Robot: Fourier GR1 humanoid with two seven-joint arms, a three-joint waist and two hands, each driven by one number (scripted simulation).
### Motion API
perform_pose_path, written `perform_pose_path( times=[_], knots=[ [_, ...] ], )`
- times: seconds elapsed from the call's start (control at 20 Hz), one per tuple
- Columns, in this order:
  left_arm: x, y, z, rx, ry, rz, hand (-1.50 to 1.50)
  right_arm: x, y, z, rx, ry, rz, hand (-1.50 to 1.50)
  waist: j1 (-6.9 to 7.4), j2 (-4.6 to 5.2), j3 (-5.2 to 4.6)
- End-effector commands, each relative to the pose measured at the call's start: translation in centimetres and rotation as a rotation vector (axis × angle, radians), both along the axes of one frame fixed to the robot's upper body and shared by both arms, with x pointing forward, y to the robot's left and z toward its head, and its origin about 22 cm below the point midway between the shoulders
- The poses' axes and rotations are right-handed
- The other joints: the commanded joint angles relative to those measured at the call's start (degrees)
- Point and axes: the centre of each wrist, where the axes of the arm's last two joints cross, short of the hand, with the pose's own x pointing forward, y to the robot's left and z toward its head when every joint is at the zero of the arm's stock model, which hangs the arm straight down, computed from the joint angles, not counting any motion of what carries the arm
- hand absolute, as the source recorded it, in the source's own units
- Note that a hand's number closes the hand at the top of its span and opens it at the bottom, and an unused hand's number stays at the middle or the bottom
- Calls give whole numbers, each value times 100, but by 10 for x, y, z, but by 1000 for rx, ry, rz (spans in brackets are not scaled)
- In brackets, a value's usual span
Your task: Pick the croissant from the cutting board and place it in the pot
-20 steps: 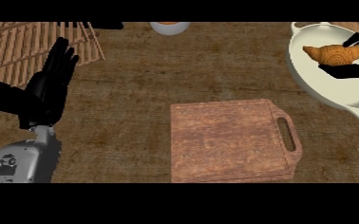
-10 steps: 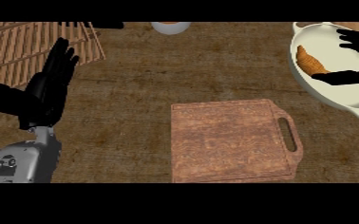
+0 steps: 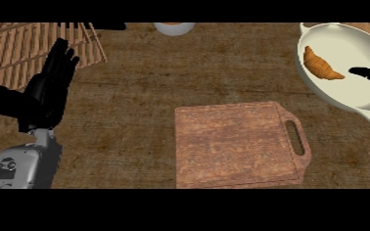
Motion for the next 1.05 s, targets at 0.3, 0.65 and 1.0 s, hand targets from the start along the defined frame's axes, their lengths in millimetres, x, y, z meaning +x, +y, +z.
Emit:
perform_pose_path(
  times=[0.3,0.65,1.0],
  knots=[
    [-6,-4,2,3,-2,-6,0,-66,-80,28,74,-15,10,-150,-5,-10,11],
    [-5,4,-9,-2,5,6,0,-88,-93,19,76,-7,49,-150,-17,14,13],
    [-6,-1,-2,9,2,16,0,-106,-103,14,75,9,49,-150,-14,2,26]
  ],
)
